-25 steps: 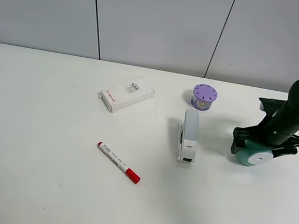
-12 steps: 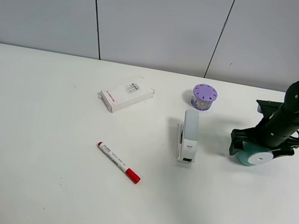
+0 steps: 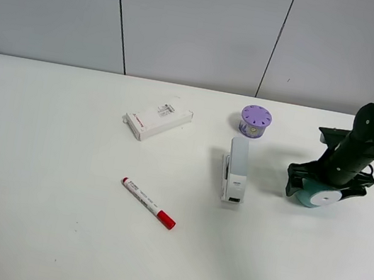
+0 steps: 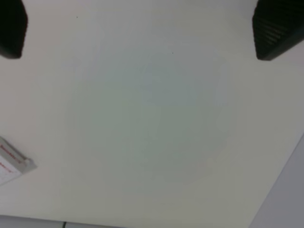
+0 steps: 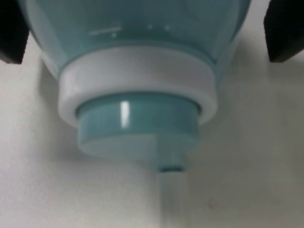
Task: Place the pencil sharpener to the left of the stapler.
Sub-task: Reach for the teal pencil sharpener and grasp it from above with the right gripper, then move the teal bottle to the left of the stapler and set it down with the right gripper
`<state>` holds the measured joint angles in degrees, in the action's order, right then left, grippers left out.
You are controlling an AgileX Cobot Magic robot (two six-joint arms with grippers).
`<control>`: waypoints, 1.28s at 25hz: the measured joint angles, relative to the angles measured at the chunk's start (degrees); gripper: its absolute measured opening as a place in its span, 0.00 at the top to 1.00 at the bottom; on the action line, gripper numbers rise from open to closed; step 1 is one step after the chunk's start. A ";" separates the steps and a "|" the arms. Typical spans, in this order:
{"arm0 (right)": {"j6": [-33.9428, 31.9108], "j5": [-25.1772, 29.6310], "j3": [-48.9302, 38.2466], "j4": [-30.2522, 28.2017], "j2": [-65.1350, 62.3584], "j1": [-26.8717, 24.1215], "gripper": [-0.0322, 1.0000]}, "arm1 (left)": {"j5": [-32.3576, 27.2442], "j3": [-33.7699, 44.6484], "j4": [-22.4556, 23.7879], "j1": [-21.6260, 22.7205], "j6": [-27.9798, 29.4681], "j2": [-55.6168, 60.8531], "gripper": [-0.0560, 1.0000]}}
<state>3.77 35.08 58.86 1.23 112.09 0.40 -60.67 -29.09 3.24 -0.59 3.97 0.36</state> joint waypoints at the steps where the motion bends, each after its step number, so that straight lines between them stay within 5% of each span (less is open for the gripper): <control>1: 0.00 0.00 0.00 0.00 0.00 0.00 0.01 | 0.00 0.00 0.00 0.00 0.00 0.00 0.05; 7: 0.00 0.00 0.00 -0.06 0.00 0.00 0.03 | 0.00 0.00 0.00 0.00 0.00 0.00 0.05; 8: 0.00 0.00 0.00 -0.24 0.00 0.00 0.08 | 0.00 0.00 0.00 0.00 0.00 0.00 0.05; 10: -0.24 0.39 0.06 -1.23 0.00 0.00 0.34 | 0.00 0.00 0.00 0.00 0.00 0.00 0.05; 32: -0.16 0.35 0.19 -1.23 0.02 0.00 0.31 | 0.00 0.00 0.00 0.00 0.00 0.00 0.05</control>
<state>3.60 35.43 59.05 0.00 112.11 0.40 -60.67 -29.09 3.24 -0.59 3.97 0.36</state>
